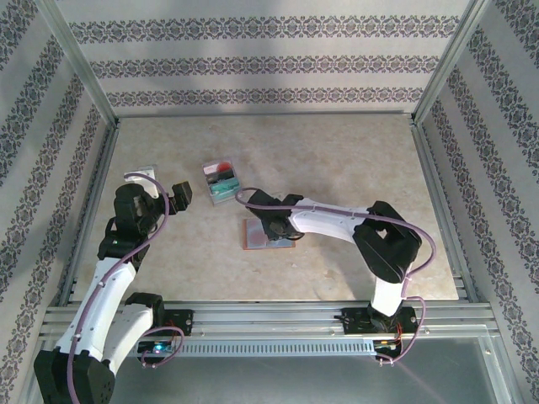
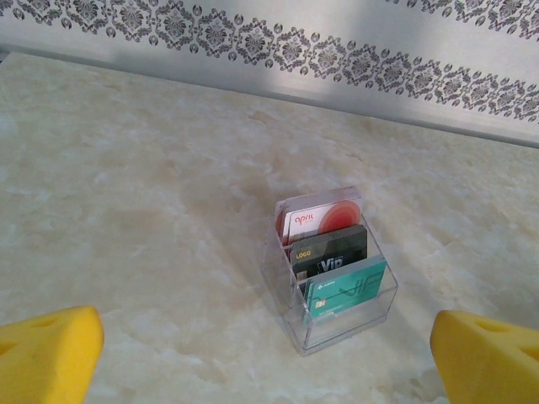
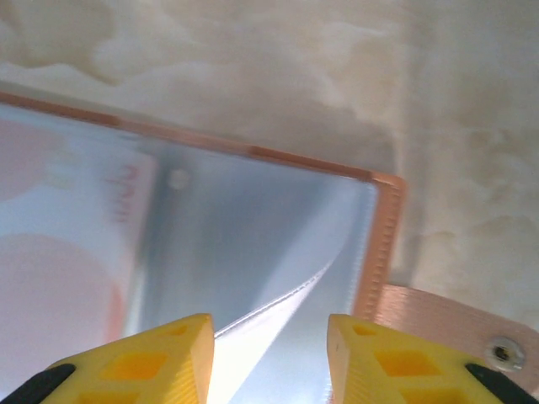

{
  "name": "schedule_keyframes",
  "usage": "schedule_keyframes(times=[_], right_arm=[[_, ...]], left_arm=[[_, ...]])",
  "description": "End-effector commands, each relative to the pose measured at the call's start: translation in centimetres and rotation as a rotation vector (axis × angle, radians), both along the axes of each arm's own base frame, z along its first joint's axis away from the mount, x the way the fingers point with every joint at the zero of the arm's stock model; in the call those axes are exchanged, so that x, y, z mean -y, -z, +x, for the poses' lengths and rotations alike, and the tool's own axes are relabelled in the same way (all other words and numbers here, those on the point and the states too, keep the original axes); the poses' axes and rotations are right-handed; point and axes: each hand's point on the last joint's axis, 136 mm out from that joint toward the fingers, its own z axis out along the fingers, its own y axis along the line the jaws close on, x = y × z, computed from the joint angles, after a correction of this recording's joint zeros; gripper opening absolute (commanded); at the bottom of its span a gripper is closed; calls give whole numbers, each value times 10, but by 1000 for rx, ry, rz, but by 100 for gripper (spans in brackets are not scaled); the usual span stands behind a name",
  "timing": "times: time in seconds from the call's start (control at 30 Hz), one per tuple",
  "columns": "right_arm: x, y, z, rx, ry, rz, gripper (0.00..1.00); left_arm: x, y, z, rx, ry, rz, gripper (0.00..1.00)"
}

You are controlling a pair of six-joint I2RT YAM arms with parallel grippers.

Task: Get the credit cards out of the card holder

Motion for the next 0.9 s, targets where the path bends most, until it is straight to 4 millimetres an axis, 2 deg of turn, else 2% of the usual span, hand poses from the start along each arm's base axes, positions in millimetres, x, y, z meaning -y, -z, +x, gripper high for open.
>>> schedule_keyframes(times=[0.0,0.13,0.27,0.4,0.53,0.67,0.87], right_arm=[[23,-5,-1,22,57,-37,41],[34,-10,-1,28,100,-28,41],[32,-24,2,61,119,5,41],[15,-43,6,106,93,54,42],[-12,-56,7,128,21,78,46],[-40,-49,4,87,-46,112,46],[-69,-21,-6,-8,-104,134,46]], left_arm=[[-5,-10,-1,12,-14,11,99],[-7,-9,-1,11,-21,10,99],[-7,-8,-1,10,-23,9,99],[-6,-8,0,11,-23,7,99],[-7,-7,1,8,-25,7,99],[-7,-7,1,9,-26,5,99],[-7,-8,1,10,-28,6,99]])
